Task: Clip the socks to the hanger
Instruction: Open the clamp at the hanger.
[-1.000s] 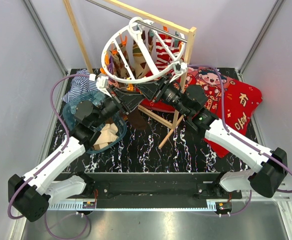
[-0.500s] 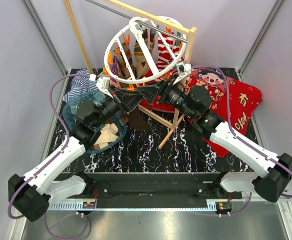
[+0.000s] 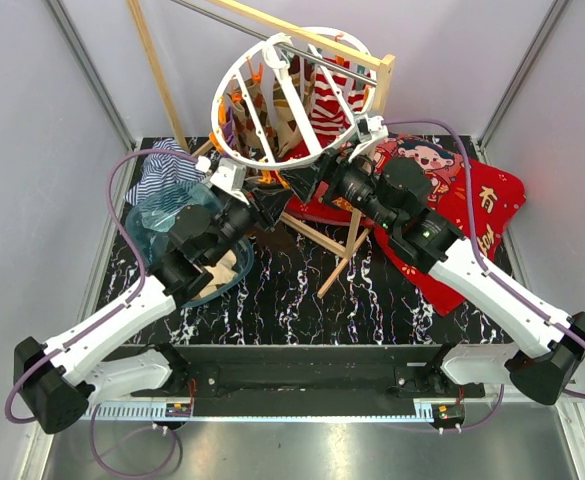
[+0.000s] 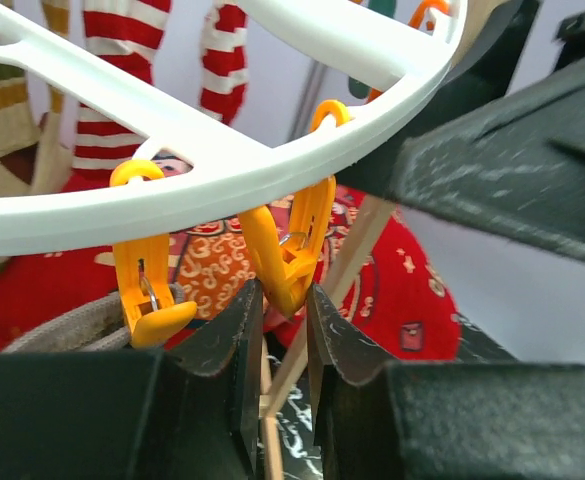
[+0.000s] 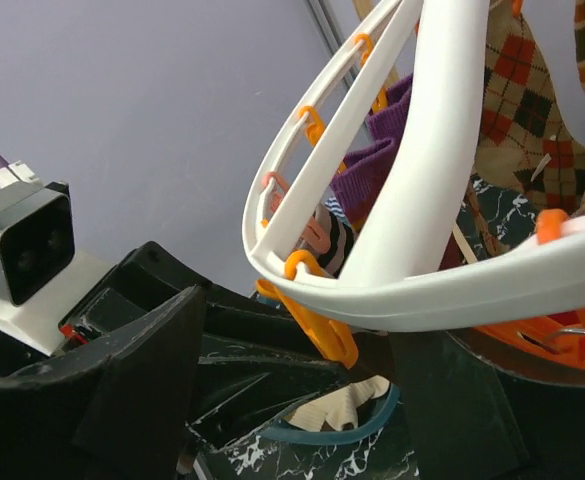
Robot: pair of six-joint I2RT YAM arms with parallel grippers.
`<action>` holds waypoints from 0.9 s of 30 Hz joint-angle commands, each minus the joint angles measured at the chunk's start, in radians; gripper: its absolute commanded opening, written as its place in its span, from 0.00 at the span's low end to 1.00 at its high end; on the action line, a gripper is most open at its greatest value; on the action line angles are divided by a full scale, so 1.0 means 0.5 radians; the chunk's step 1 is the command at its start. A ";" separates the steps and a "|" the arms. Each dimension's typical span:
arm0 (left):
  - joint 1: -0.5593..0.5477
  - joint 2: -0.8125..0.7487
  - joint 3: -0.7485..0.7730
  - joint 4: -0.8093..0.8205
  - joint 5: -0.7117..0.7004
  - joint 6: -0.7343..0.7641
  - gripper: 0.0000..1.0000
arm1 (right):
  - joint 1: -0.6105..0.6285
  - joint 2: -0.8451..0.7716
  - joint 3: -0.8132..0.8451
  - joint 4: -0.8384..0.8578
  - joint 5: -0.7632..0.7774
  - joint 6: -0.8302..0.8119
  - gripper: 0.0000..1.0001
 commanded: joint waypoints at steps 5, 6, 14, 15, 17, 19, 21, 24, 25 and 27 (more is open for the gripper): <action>-0.182 0.082 0.049 -0.035 -0.446 0.369 0.00 | 0.010 0.083 0.242 -0.299 0.060 -0.157 0.81; -0.191 0.085 0.049 -0.029 -0.471 0.402 0.00 | 0.025 0.093 0.261 -0.348 0.072 -0.190 0.81; -0.299 0.073 0.034 0.030 -0.643 0.541 0.00 | 0.169 0.182 0.396 -0.480 0.376 -0.362 0.78; -0.305 0.067 0.028 0.033 -0.649 0.562 0.00 | 0.185 0.191 0.408 -0.492 0.424 -0.402 0.77; -0.329 0.060 0.012 0.066 -0.667 0.578 0.00 | 0.225 0.215 0.445 -0.507 0.468 -0.427 0.76; -0.345 0.051 -0.015 0.082 -0.683 0.605 0.00 | 0.252 0.237 0.476 -0.520 0.523 -0.470 0.75; -0.366 0.045 -0.034 0.106 -0.707 0.605 0.00 | 0.286 0.252 0.494 -0.526 0.578 -0.500 0.73; -0.403 0.051 -0.037 0.113 -0.744 0.682 0.00 | 0.308 0.274 0.519 -0.529 0.621 -0.507 0.70; -0.409 0.060 -0.040 0.116 -0.750 0.694 0.00 | 0.311 0.283 0.537 -0.526 0.627 -0.513 0.69; -0.440 0.073 -0.040 0.125 -0.775 0.731 0.00 | 0.320 0.298 0.550 -0.526 0.649 -0.522 0.66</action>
